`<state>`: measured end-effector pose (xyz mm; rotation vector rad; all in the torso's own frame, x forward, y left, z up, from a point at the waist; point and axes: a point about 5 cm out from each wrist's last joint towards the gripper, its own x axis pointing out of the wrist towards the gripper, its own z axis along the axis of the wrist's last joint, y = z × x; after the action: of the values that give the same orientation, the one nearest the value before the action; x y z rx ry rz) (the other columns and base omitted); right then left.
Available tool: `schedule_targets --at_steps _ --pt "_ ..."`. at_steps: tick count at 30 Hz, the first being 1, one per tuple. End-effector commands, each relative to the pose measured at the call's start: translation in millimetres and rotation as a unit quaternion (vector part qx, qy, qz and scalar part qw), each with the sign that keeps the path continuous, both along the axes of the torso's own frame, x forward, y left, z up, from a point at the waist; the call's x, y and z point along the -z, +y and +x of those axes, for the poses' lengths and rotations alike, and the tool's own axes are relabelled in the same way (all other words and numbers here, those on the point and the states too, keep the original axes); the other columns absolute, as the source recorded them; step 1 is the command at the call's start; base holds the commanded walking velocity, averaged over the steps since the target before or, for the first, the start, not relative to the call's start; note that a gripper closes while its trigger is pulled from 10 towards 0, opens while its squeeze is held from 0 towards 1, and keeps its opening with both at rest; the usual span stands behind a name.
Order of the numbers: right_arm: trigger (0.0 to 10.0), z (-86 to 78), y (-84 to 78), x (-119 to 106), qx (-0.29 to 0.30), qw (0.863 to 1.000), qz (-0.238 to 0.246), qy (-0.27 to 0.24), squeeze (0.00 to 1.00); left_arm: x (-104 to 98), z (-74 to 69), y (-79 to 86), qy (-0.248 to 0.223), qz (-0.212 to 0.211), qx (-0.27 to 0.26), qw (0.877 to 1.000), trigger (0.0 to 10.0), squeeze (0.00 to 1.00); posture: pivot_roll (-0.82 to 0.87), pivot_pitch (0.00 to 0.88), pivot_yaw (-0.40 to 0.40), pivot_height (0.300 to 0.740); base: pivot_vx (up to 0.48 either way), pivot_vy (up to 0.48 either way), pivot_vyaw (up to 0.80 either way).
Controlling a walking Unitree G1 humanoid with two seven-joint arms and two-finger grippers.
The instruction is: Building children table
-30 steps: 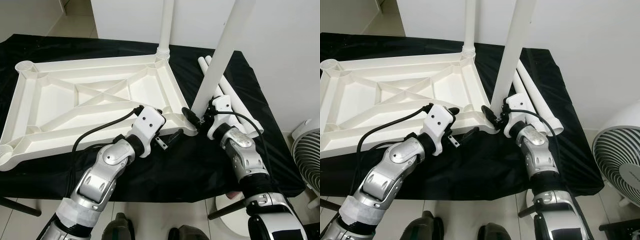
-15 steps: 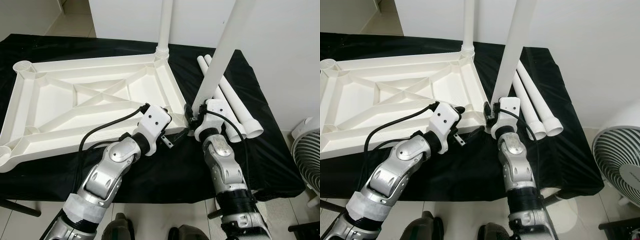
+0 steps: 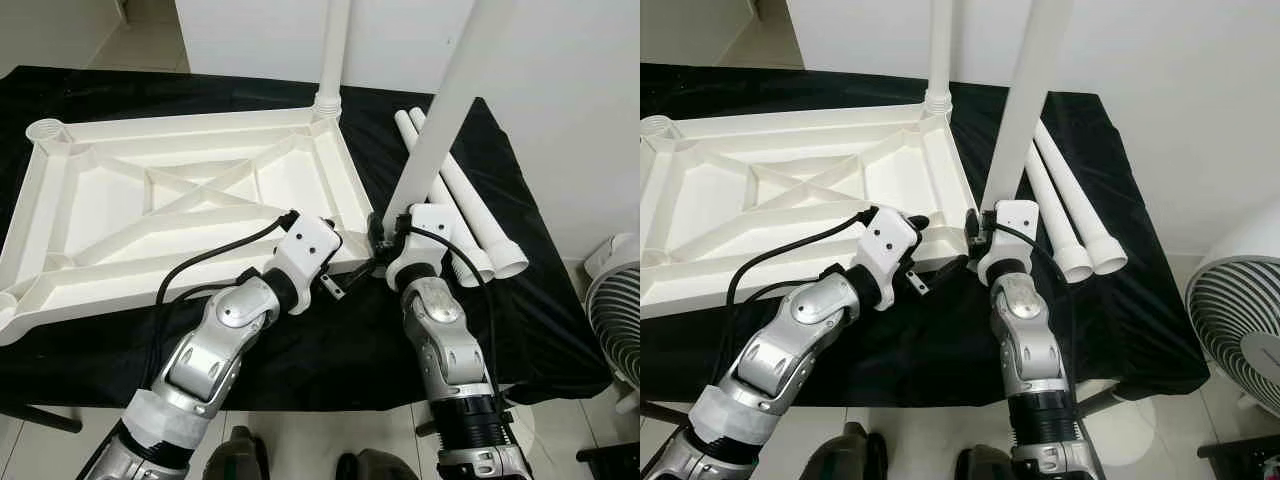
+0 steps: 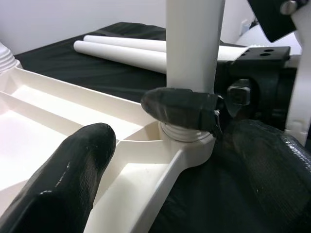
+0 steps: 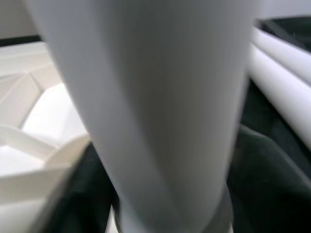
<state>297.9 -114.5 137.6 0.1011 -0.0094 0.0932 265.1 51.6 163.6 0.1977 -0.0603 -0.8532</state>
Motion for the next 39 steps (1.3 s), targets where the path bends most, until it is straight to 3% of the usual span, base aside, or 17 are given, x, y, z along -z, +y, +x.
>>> schedule_targets --at_steps 1,13,14,15,28,29,31,32,34,35,39 --pt "10.0 -3.5 -2.7 9.8 -0.012 1.0 0.0 0.02 1.0 2.0 -1.3 -2.2 0.014 -0.002 0.028 1.0 10.0 0.0 -0.04 0.059 -0.004 0.74 0.0 0.0 0.0" --pt "10.0 3.9 -14.6 4.5 -0.092 0.995 -0.028 -0.006 1.0 -1.3 0.5 1.0 0.02 -0.007 0.007 1.0 10.0 0.0 -0.03 0.06 -0.003 0.74 0.0 0.0 0.0" --pt "10.0 6.1 -16.8 3.0 -0.109 0.993 -0.037 -0.011 0.65 -1.0 0.4 1.1 0.02 -0.007 0.006 1.0 10.0 0.0 -0.03 0.06 -0.003 0.74 0.0 0.0 0.0" --pt "10.0 8.4 -18.6 1.4 -0.129 0.99 -0.048 -0.015 0.0 -0.8 0.6 1.3 0.02 -0.006 0.005 1.0 10.0 0.0 -0.03 0.059 -0.004 0.74 0.0 0.0 0.0" --pt "10.0 20.2 -25.6 -4.1 -0.219 0.97 -0.102 -0.039 0.0 -2.6 3.1 2.4 0.019 -0.005 0.002 1.0 10.0 0.0 -0.02 0.054 -0.001 0.74 0.0 0.0 0.0" --pt "8.9 23.3 -26.4 -0.2 -0.257 0.959 -0.117 -0.037 0.0 -3.3 2.9 1.9 0.02 -0.005 0.002 1.0 10.0 0.0 -0.02 0.054 0.0 0.74 0.0 0.0 0.0" --pt "8.9 24.0 -26.9 1.2 -0.272 0.954 -0.122 -0.036 0.0 -3.6 2.7 1.5 0.02 -0.006 0.002 1.0 10.0 0.0 -0.02 0.055 0.0 0.74 0.0 0.0 0.0" --pt "1.3 24.5 -27.8 3.6 -0.283 0.95 -0.129 -0.031 0.0 -3.7 2.4 1.4 0.02 -0.006 0.002 1.0 10.0 0.0 -0.02 0.055 -0.001 0.74 0.0 0.0 0.0" --pt "1.3 24.5 -27.8 3.6 -0.283 0.95 -0.129 -0.031 0.0 -3.7 2.4 1.4 0.02 -0.006 0.002 1.0 10.0 0.0 -0.02 0.055 -0.001 0.74 0.0 0.0 0.0" --pt "0.0 24.9 -29.1 6.3 -0.292 0.947 -0.13 -0.022 0.0 -3.8 2.1 1.5 0.02 -0.006 0.002 1.0 10.0 0.0 -0.01 0.056 -0.001 0.74 0.0 0.0 0.0" --pt "0.0 26.8 -32.8 9.4 -0.306 0.942 -0.139 -0.016 0.0 -3.8 2.2 1.8 0.021 -0.006 0.0 1.0 10.0 0.0 -0.01 0.056 -0.003 0.74 0.0 0.0 0.0"
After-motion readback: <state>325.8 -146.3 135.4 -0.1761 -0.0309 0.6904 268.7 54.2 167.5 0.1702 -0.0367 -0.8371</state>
